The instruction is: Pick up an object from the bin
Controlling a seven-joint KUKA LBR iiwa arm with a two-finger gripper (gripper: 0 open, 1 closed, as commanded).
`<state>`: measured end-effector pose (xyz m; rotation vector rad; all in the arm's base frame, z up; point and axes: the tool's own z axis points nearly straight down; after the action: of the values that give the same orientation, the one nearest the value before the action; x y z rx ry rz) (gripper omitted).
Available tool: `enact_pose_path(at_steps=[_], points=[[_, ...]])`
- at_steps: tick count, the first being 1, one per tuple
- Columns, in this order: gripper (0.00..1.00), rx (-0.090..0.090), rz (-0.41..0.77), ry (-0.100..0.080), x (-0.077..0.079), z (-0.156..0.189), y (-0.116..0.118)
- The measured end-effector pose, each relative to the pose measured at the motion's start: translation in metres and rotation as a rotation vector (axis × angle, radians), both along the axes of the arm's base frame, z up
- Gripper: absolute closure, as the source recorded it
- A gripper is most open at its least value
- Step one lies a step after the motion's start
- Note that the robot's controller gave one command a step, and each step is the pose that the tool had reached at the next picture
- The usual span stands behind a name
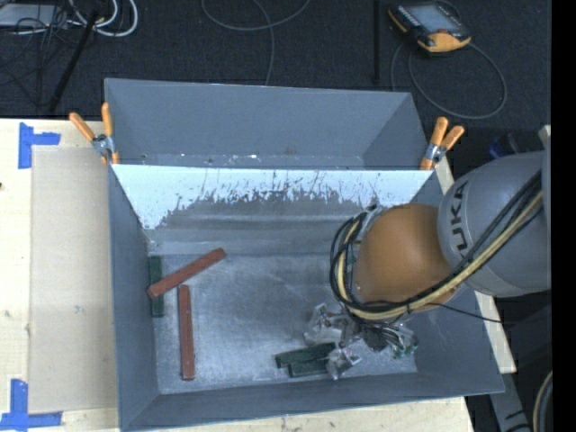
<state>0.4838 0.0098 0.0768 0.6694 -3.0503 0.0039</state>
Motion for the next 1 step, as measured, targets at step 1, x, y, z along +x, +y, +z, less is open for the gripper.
enact_pose_path(at_steps=[1], points=[[1.0, 0.0, 0.0, 0.0, 0.0, 0.0, 0.0]])
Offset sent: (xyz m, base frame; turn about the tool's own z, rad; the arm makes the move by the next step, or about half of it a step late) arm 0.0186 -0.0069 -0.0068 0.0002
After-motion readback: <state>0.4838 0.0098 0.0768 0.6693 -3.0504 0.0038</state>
